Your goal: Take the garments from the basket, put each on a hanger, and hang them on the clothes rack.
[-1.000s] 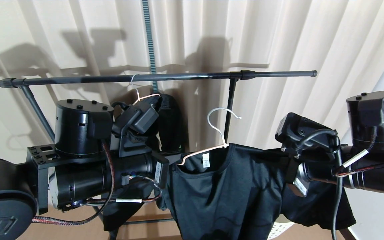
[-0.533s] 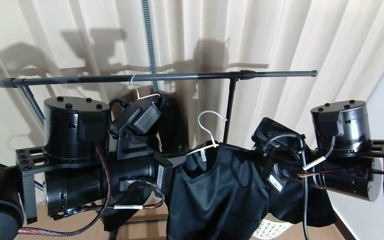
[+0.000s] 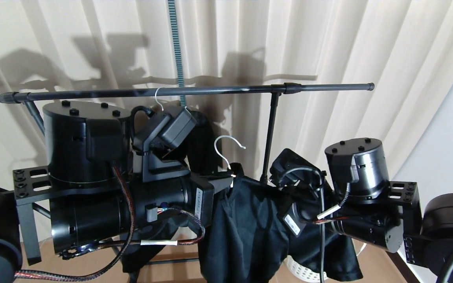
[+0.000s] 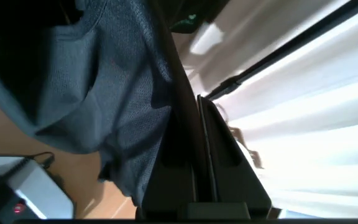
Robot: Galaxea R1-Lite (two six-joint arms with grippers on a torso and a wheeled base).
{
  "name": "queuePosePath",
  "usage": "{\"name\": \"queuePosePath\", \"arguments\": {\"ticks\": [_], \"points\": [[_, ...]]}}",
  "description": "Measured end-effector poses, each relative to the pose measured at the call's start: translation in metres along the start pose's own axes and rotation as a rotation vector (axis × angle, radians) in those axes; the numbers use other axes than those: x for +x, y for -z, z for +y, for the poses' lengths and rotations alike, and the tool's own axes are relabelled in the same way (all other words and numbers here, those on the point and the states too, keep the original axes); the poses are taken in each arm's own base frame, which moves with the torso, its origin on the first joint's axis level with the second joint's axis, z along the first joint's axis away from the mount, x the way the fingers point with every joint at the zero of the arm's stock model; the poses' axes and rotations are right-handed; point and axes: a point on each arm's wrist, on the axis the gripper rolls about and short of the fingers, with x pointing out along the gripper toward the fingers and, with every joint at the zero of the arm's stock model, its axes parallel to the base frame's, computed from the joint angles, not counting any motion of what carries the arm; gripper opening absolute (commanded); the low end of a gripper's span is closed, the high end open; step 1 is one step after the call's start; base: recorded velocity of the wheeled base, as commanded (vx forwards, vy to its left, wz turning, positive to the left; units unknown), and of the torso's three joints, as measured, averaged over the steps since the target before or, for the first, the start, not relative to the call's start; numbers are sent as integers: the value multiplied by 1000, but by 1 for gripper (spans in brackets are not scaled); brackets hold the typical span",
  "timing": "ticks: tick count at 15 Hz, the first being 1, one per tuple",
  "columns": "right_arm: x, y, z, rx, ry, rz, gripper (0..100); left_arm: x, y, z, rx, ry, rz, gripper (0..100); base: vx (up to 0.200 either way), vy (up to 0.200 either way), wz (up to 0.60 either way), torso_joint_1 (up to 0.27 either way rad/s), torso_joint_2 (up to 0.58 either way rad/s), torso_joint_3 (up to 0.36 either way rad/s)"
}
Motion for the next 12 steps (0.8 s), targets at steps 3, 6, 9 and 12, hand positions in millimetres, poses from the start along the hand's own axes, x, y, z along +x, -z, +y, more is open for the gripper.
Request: {"name": "queuePosePath", "arguments": {"ticks": [3, 6, 9, 12], "points": [[0, 5, 4, 47, -120, -94, 0, 0, -3, -2, 2, 8, -11, 0, 0, 0, 0, 0, 0, 0], [-6, 19, -6, 68, -183, -182, 0, 0, -4, -2, 3, 9, -14, 0, 0, 0, 0, 0, 0, 0], [-16, 30, -19, 89, -226, -212, 0, -1, -3, -2, 4, 8, -12, 100, 0, 0, 0, 0, 0, 0], [-21, 32, -25, 99, -223, -221, 0, -3, -3, -5, 12, 16, -8, 100, 0, 0, 0, 0, 0, 0]]}}
